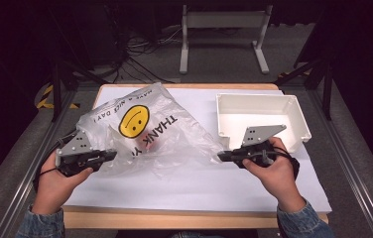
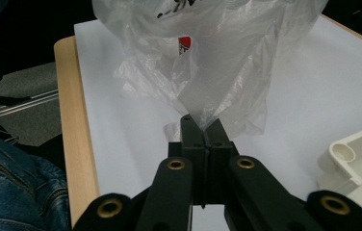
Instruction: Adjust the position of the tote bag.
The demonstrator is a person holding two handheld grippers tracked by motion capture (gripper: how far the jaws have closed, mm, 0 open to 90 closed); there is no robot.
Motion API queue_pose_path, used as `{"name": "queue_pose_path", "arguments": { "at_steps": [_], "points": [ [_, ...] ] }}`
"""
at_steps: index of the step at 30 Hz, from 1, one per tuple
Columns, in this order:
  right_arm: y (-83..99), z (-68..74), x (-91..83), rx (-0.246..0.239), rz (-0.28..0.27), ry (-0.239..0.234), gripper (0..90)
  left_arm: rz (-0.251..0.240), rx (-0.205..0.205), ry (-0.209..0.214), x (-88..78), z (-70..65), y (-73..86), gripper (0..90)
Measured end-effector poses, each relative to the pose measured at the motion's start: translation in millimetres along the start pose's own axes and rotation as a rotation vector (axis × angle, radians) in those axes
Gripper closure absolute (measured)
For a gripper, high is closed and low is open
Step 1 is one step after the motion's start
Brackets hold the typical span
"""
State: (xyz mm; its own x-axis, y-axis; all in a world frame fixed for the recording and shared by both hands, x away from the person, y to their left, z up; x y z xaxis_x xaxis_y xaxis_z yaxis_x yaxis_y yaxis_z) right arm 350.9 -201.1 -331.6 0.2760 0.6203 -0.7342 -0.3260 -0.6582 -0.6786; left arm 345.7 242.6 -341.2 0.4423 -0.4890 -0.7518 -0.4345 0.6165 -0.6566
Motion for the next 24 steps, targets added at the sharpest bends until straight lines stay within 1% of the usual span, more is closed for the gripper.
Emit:
{"name": "queue_pose_path", "arguments": {
  "at_steps": [4, 6, 10, 13, 15, 16, 17, 18, 20, 21, 22, 23, 24],
  "points": [
    [4.6, 8.0, -1.2, -0.005, 0.012, -0.013, 90.0, -0.011, -0.047, -0.015, -1.9, 7.7, 3.9, 85.6],
    [5.9, 11.8, -1.3, -0.008, 0.021, -0.019, 90.0, -0.014, -0.058, -0.013, -2.8, 9.1, 4.7, 85.5],
    [6.2, 19.9, -3.0, -0.021, 0.021, -0.021, 89.9, -0.022, -0.060, -0.014, -6.9, 10.1, 4.9, 84.8],
    [6.4, 20.8, -4.2, -0.020, 0.019, -0.020, 89.5, -0.020, -0.061, -0.006, -8.3, 10.3, 5.4, 82.1],
    [7.8, 16.9, -3.0, -0.003, 0.017, -0.015, 88.3, -0.021, -0.059, 0.007, -8.6, 9.3, 5.2, 75.9],
    [8.8, 14.6, -1.9, 0.005, 0.017, -0.012, 86.6, -0.025, -0.058, 0.010, -9.0, 8.4, 4.4, 71.4],
    [9.8, 12.6, -0.5, 0.017, 0.017, -0.007, 84.2, -0.028, -0.057, 0.013, -9.1, 8.0, 4.0, 63.8],
    [10.1, 11.9, 0.0, 0.020, 0.016, -0.006, 82.9, -0.033, -0.049, 0.017, -10.2, 6.8, 2.8, 59.8],
    [10.4, 9.7, 1.8, 0.028, 0.012, 0.002, 74.9, -0.055, -0.045, 0.023, -12.8, 4.2, 0.3, 49.3],
    [9.7, 8.9, 2.8, 0.033, -0.002, 0.012, 67.0, -0.067, -0.043, 0.019, -14.8, 2.7, -1.5, 41.5],
    [8.6, 8.6, 3.9, 0.037, -0.012, 0.023, 61.5, -0.079, -0.037, 0.015, -16.8, 1.4, -3.0, 35.7],
    [7.3, 8.5, 5.2, 0.038, -0.021, 0.033, 57.1, -0.087, -0.035, 0.014, -18.3, 0.0, -3.9, 33.4],
    [7.3, 8.5, 5.2, 0.038, -0.021, 0.033, 57.1, -0.087, -0.035, 0.014, -18.3, 0.0, -3.9, 31.6]
  ]
}}
Point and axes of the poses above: each handheld gripper's, and its own axes: x roughly forward along the jaws, y roughly out of its underside, z roughly to its left, the point moved 2 cm from there along x, roughly forward along the jaws, and after that the axes turned 12 degrees about z, right-handed, at the moved point
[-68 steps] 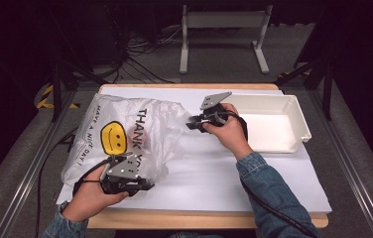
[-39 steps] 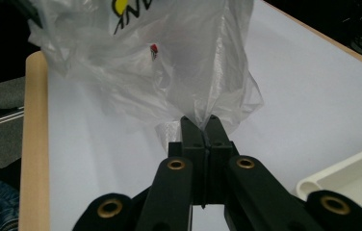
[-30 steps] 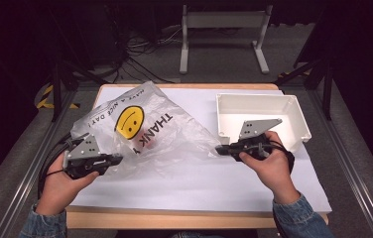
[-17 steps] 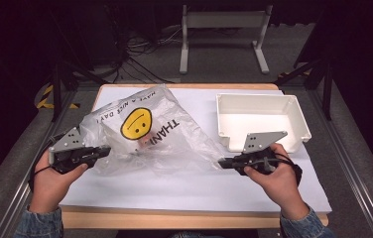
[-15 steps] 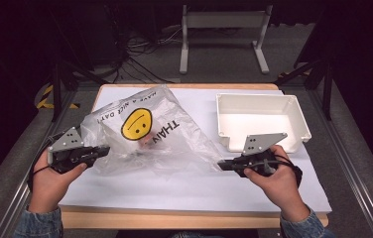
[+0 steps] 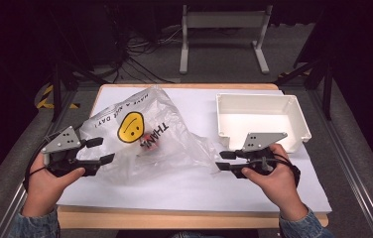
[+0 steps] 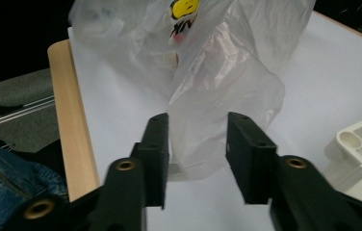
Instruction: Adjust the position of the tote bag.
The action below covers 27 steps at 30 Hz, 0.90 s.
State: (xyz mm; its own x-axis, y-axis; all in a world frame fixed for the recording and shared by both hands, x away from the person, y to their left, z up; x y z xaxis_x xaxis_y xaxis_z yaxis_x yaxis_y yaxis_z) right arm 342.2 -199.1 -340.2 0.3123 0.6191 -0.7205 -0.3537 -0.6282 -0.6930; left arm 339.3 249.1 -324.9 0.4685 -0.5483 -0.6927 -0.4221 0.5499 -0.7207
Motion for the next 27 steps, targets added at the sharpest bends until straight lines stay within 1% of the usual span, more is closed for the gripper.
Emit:
{"name": "queue_pose_path", "arguments": {
  "at_steps": [1, 4, 6, 8, 10, 12, 15, 16, 20, 22, 23, 24, 26, 27],
  "points": [
    [-1.1, 0.1, 1.1, -0.002, -0.008, 0.008, 53.6, -0.011, 0.003, -0.002, -1.3, -1.3, -1.3, 31.6],
    [-5.4, 1.1, 5.0, -0.012, -0.030, 0.029, 41.0, -0.021, 0.006, -0.012, -2.7, -4.6, -3.7, 27.3],
    [-9.3, 1.7, 6.6, -0.027, -0.049, 0.043, 35.1, -0.016, 0.013, -0.018, -1.8, -6.7, -4.9, 24.6],
    [-14.0, 2.8, 7.5, -0.040, -0.067, 0.051, 31.0, -0.011, 0.024, -0.014, 0.8, -9.1, -6.2, 23.4],
    [-20.6, 4.0, 9.2, -0.058, -0.092, 0.047, 26.4, -0.002, 0.031, -0.012, 4.8, -11.2, -7.2, 21.4],
    [-28.0, 5.0, 12.1, -0.078, -0.110, 0.042, 23.8, 0.012, 0.038, -0.006, 9.0, -13.1, -7.6, 19.5],
    [-38.1, 4.9, 20.2, -0.097, -0.120, 0.027, 19.5, 0.034, 0.053, 0.005, 16.9, -17.7, -8.4, 18.3],
    [-43.0, 3.4, 26.3, -0.102, -0.116, 0.022, 17.7, 0.042, 0.060, 0.010, 19.4, -19.2, -8.4, 18.0],
    [-57.1, -3.2, 52.1, -0.133, -0.066, 0.037, 16.4, 0.070, 0.085, 0.020, 28.6, -25.5, -8.1, 17.0],
    [-62.1, -5.6, 62.5, -0.141, -0.056, 0.033, 16.3, 0.079, 0.093, 0.018, 31.2, -27.1, -7.6, 16.5],
    [-67.1, -8.1, 72.5, -0.152, -0.041, 0.046, 16.3, 0.082, 0.095, 0.018, 32.3, -27.7, -7.3, 16.0],
    [-67.1, -8.1, 72.5, -0.152, -0.041, 0.046, 16.3, 0.082, 0.096, 0.020, 33.1, -28.2, -7.1, 16.0],
    [-71.0, -10.4, 80.2, -0.161, -0.028, 0.053, 17.2, 0.084, 0.100, 0.023, 35.3, -29.4, -6.6, 15.6],
    [-72.7, -11.5, 83.0, -0.161, -0.028, 0.056, 20.3, 0.087, 0.101, 0.024, 36.9, -30.1, -6.5, 15.4]
  ]
}}
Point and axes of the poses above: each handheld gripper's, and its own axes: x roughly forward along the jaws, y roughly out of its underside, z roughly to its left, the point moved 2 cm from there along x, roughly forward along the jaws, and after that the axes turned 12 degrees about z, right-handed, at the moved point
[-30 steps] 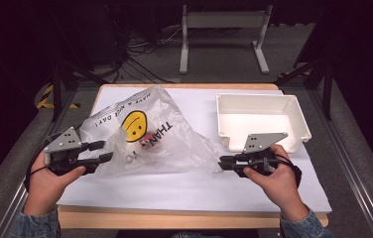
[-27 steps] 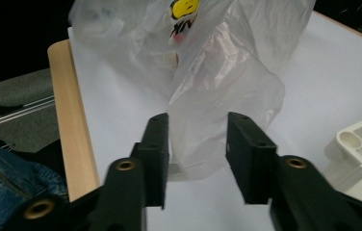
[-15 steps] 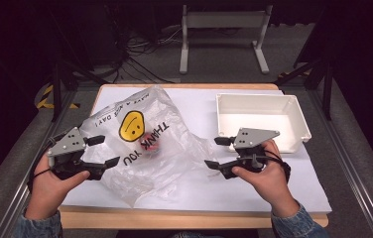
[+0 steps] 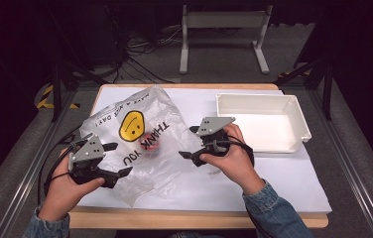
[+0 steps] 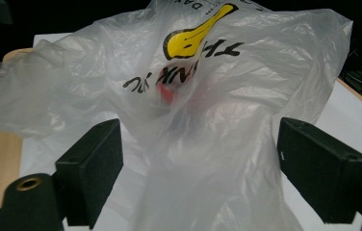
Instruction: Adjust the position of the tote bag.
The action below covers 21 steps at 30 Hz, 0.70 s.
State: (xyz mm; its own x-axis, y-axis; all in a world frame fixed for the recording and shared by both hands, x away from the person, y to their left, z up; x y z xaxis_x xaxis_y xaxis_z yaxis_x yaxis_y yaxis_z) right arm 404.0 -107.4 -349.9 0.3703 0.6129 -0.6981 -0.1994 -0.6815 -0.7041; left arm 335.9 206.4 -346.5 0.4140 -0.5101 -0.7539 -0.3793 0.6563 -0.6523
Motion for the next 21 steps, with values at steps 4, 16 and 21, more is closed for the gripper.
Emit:
{"name": "queue_pose_path", "arguments": {
  "at_steps": [4, 16, 21],
  "points": [
    [-3.4, -3.6, 4.5, -0.018, 0.019, 0.024, 56.4, 0.009, 0.009, 0.004, 7.5, -3.0, -1.9, 14.8],
    [-4.8, -5.2, -7.3, 0.052, -0.085, 0.017, 88.5, 0.084, 0.037, 0.004, 45.4, -7.4, -4.5, 13.9],
    [-4.7, -6.4, -12.5, 0.092, -0.142, 0.000, 88.9, 0.139, 0.044, -0.012, 61.9, -6.1, -1.3, 14.2]
  ]
}}
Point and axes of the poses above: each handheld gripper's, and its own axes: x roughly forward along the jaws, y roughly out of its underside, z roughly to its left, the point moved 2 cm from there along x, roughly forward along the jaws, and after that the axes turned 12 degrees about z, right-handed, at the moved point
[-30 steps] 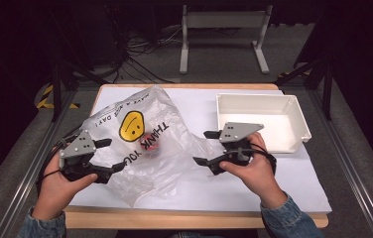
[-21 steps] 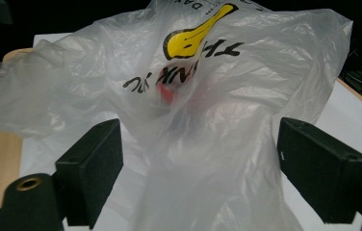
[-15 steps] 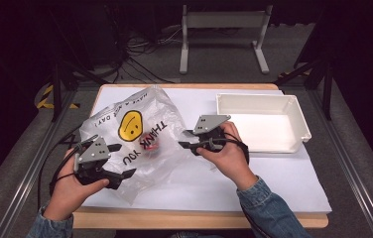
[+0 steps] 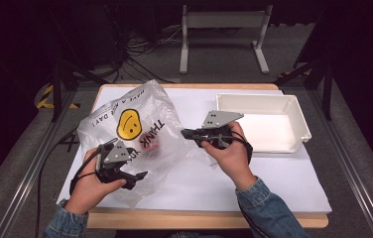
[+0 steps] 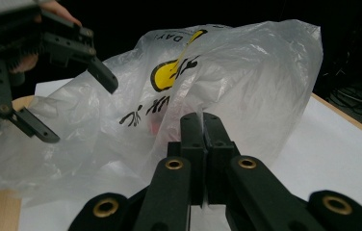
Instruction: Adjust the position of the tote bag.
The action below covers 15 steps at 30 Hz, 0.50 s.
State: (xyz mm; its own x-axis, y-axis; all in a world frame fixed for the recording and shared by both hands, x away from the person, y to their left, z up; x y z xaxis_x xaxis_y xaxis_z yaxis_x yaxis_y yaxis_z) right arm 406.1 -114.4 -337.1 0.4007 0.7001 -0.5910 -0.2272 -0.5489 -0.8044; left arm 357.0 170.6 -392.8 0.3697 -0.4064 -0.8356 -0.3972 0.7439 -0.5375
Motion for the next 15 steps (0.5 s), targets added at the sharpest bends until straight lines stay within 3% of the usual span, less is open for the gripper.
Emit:
{"name": "queue_pose_path", "arguments": {
  "at_steps": [6, 10, 12, 13, 15],
  "points": [
    [1.6, -2.6, -2.0, 0.026, -0.017, -0.013, 89.0, 0.067, 0.022, -0.029, 12.4, 2.9, 4.4, 20.0],
    [1.9, -3.4, -3.0, 0.035, -0.025, -0.019, 89.2, 0.129, 0.052, -0.057, 19.3, 2.8, 6.9, 31.2],
    [2.1, -3.7, -3.9, 0.040, -0.028, -0.019, 89.3, 0.167, 0.068, -0.074, 20.5, 2.3, 8.3, 47.1],
    [2.3, -4.0, -4.3, 0.041, -0.029, -0.019, 89.3, 0.176, 0.077, -0.078, 19.9, 2.4, 8.7, 64.9],
    [2.5, -4.4, -4.8, 0.042, -0.030, -0.019, 89.3, 0.158, 0.062, -0.070, 15.4, 3.7, 8.6, 84.9]
  ]
}}
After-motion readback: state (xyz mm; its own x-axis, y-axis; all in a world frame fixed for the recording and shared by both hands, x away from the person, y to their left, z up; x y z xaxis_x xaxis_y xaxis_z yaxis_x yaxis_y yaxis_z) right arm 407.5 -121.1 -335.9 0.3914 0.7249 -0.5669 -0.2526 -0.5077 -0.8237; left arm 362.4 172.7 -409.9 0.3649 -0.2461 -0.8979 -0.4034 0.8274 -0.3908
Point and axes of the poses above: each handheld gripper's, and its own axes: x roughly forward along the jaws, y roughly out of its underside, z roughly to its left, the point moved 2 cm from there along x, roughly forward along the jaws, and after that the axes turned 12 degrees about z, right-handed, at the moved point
